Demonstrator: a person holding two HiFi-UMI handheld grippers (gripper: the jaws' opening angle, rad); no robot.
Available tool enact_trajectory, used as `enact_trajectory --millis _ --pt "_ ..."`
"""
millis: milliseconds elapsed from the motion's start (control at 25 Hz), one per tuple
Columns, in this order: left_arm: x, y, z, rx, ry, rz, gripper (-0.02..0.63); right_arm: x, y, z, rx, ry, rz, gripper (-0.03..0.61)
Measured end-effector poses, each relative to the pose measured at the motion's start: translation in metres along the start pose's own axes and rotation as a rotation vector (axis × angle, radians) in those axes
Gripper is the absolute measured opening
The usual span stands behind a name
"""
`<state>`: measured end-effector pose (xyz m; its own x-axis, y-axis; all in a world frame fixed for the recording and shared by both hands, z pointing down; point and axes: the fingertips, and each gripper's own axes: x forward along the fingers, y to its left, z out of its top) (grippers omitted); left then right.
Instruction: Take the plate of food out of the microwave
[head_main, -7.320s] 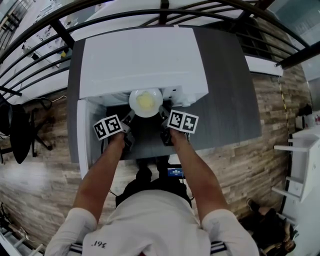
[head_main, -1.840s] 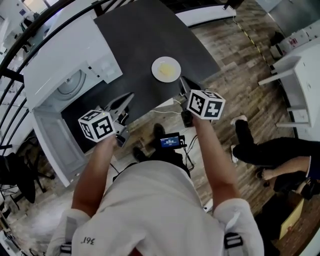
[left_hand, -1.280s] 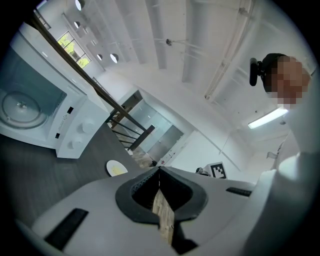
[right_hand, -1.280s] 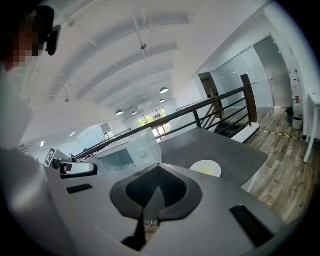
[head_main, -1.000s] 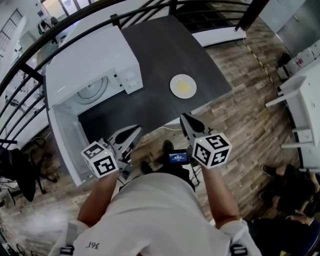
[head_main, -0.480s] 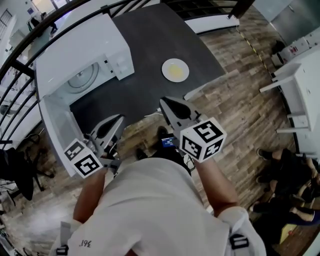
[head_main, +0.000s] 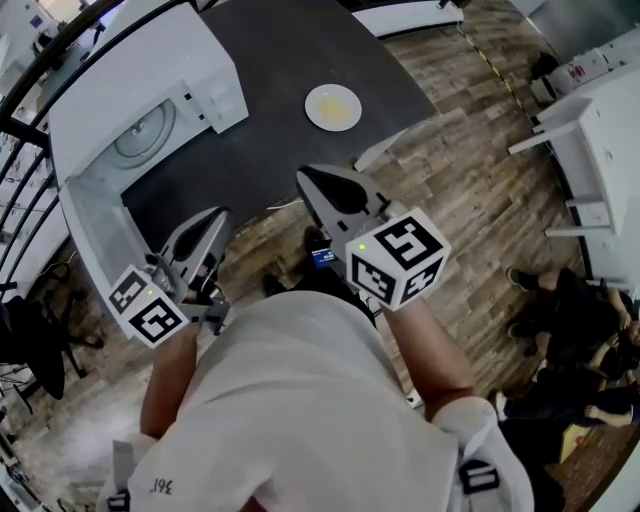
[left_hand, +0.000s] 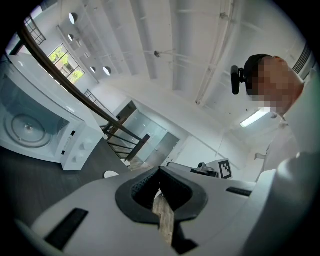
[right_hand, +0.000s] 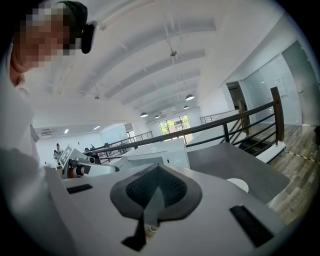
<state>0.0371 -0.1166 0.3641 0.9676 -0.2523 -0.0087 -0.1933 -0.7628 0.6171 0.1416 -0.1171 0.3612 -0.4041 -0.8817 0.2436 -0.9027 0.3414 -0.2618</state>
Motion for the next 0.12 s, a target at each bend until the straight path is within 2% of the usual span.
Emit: enact_trajectory --millis 120 --pt "-0.0025 0.0003 -0.0048 0.006 0.003 -0.005 0.005 0.0006 0.0028 -0.0064 -0.008 0.002 0.002 0.000"
